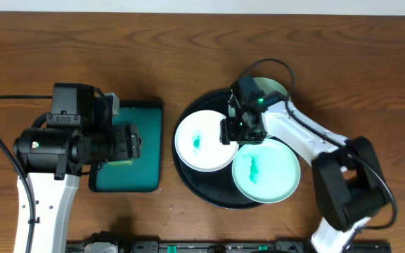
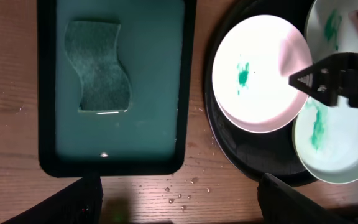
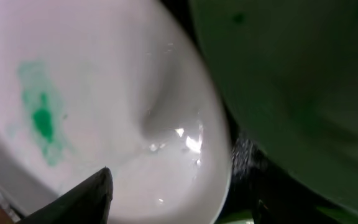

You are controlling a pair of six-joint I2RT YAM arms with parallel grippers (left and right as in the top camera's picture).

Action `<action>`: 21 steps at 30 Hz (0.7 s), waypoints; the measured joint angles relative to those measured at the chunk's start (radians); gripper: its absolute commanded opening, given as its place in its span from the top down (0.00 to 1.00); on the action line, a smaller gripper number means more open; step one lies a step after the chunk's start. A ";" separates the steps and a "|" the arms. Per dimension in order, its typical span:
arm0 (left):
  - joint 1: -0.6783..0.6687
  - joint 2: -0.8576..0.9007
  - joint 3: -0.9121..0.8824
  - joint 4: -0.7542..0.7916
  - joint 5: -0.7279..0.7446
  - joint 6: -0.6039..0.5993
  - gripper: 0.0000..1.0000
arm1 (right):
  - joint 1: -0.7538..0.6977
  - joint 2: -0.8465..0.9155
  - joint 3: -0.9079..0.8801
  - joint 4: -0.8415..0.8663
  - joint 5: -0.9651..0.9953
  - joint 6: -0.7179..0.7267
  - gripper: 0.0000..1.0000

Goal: Clean dirty plates on tray and stack at the side
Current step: 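Reach the right gripper to the rim of the white plate and grip it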

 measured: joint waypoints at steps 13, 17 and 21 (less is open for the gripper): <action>0.000 0.000 0.000 0.000 0.000 0.000 0.20 | -0.008 0.057 0.013 0.051 0.038 0.070 0.99; 0.000 0.000 0.000 0.045 -0.005 0.000 0.20 | 0.001 0.057 0.013 0.061 0.043 0.070 0.99; 0.000 0.014 -0.002 0.081 -0.024 -0.010 0.20 | 0.027 0.057 0.013 0.084 0.063 0.071 0.99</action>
